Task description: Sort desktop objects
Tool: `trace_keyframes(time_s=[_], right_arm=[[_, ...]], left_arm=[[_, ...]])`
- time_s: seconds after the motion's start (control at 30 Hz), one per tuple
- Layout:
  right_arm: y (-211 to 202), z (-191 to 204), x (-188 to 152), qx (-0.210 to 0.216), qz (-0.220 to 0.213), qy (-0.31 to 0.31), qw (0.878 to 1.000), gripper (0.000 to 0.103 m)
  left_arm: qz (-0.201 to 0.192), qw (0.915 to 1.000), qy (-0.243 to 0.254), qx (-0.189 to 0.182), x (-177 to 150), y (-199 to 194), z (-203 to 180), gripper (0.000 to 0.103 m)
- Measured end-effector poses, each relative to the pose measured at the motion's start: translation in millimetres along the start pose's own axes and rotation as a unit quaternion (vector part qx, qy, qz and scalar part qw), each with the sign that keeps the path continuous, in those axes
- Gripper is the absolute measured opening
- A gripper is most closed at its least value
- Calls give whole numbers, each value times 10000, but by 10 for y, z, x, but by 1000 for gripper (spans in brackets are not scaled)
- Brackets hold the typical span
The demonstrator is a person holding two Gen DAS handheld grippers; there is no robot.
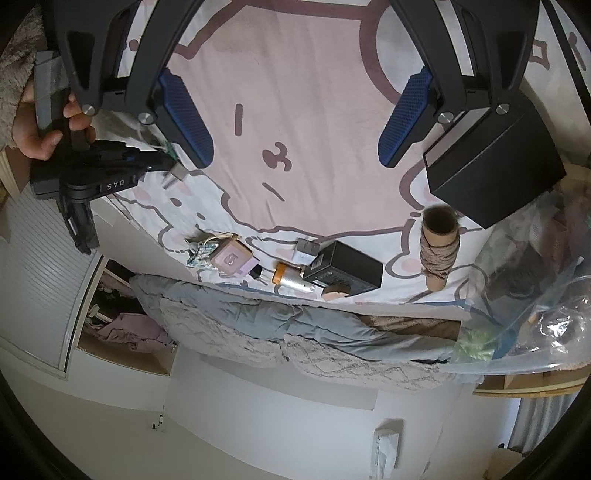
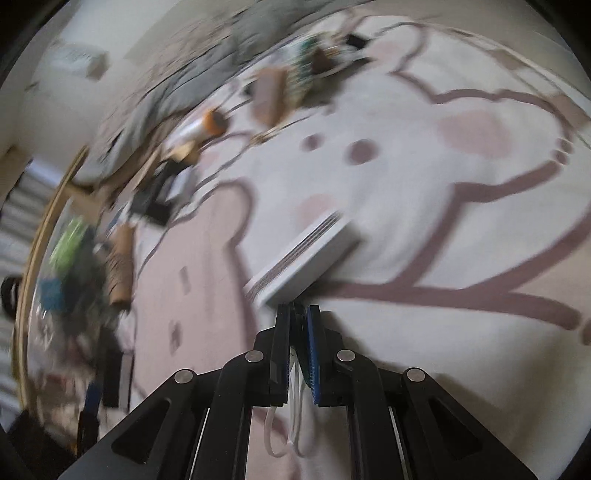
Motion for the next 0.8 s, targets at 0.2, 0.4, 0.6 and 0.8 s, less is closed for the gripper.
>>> trace_keyframes(time_s=[0.2, 0.4, 0.6, 0.8], right_arm=[[-432, 7, 237, 376, -924, -42, 9950, 10], [-360, -255, 533, -295, -1131, 150, 9930, 10], [-8, -98, 377, -122, -475, -168, 9987, 10], [217, 364, 35, 291, 137, -860, 9958, 10]], left_arm=[[76, 10000, 18, 10, -40, 20, 2, 91], [114, 9999, 93, -23, -61, 45, -50, 91], [215, 9996, 146, -110, -84, 83, -84, 79], [397, 9989, 139, -196, -138, 150, -110, 79]])
Point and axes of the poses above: each gripper's, at about its wrist camera, not at the fingertips, and y roughly the way its jaws point, z to its left, x to its top, the point moved 5 cm from there along y, roughly the way its jaws point, and after that the axes turned 6 degrees about x, right-handed, at the moved point
